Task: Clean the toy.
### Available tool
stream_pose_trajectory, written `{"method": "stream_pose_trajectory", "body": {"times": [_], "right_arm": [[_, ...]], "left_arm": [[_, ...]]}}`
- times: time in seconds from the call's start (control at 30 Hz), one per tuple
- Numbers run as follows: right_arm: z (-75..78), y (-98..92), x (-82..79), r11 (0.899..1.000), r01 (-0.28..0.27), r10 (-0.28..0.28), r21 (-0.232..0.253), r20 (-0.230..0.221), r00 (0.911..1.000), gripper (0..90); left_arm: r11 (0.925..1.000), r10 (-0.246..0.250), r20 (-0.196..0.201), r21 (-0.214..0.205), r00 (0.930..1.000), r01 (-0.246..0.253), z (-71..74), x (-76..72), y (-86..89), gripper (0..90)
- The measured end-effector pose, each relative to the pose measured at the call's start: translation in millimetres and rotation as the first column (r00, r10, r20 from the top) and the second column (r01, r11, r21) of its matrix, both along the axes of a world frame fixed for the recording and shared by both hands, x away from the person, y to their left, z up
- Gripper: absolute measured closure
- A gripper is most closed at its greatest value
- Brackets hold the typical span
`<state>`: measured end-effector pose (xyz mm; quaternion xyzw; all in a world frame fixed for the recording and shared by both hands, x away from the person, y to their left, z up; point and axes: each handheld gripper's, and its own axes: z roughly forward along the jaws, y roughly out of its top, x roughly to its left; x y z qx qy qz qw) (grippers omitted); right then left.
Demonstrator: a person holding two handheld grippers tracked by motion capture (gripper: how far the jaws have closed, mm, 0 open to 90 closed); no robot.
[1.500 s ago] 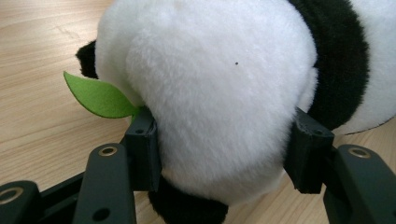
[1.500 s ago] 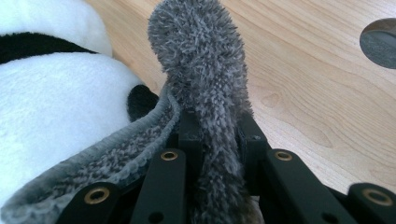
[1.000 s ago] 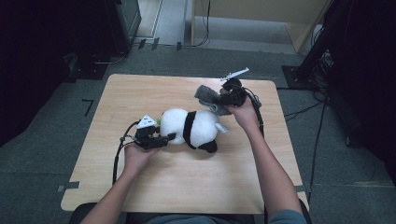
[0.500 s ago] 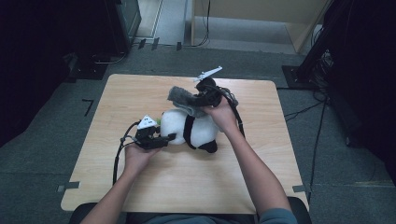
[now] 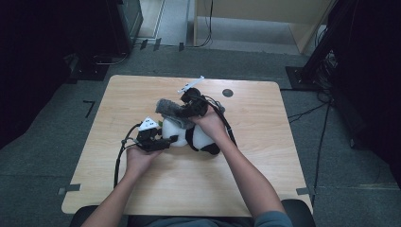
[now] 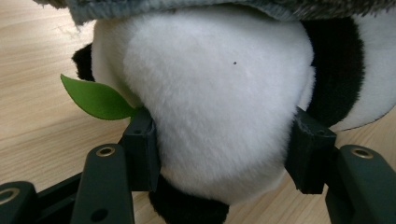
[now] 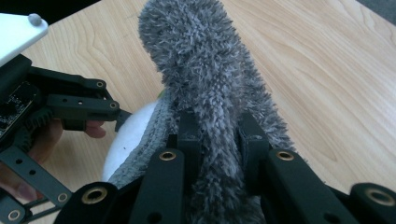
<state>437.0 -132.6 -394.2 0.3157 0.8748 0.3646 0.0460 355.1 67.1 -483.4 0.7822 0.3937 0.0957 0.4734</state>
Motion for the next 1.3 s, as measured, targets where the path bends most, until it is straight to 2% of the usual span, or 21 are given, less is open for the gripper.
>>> {"method": "stream_pose_trajectory", "body": {"times": [0.23, 0.5, 0.77, 0.97, 1.1, 1.3], "right_arm": [[0.1, -26.4, -4.8, 0.999, 0.039, -0.039, 0.001, 0.0, 0.9992, 75.8], [5.9, -59.6, -14.4, 0.996, 0.093, -0.092, -0.014, 0.036, 0.9951, 75.5], [7.2, -96.4, -19.6, 0.988, 0.156, -0.156, 0.013, 0.033, 0.9872, 75.5], [6.6, -120.3, -24.5, 0.98, 0.198, -0.199, 0.009, 0.036, 0.9794, 75.6], [3.6, -128.5, -25.6, 0.977, 0.212, -0.212, 0.017, 0.021, 0.977, 75.6], [13.9, -121.0, -27.0, 0.98, 0.195, -0.196, 0.044, 0.035, 0.9799, 75.8]], "left_arm": [[1.0, -0.005, -0.004, 0.002, 1.0, 0.005, -0.4, 0.3, 0.9, 38.5], [1.0, -0.006, -0.005, -0.003, 1.0, 0.006, -1.0, 0.6, 1.3, 37.9], [0.9999, -0.007, -0.011, -0.01, 0.9999, 0.007, -1.3, 1.1, 2.0, 37.4], [0.9999, -0.008, -0.015, -0.015, 0.9998, 0.008, -1.8, 1.5, 3.2, 37.3], [0.9999, -0.007, -0.008, -0.012, 0.9999, 0.007, -1.8, 1.0, 2.5, 37.3], [0.9998, -0.011, 0.0, -0.016, 0.9999, 0.011, -2.8, -0.3, 3.3, 36.7]]}}
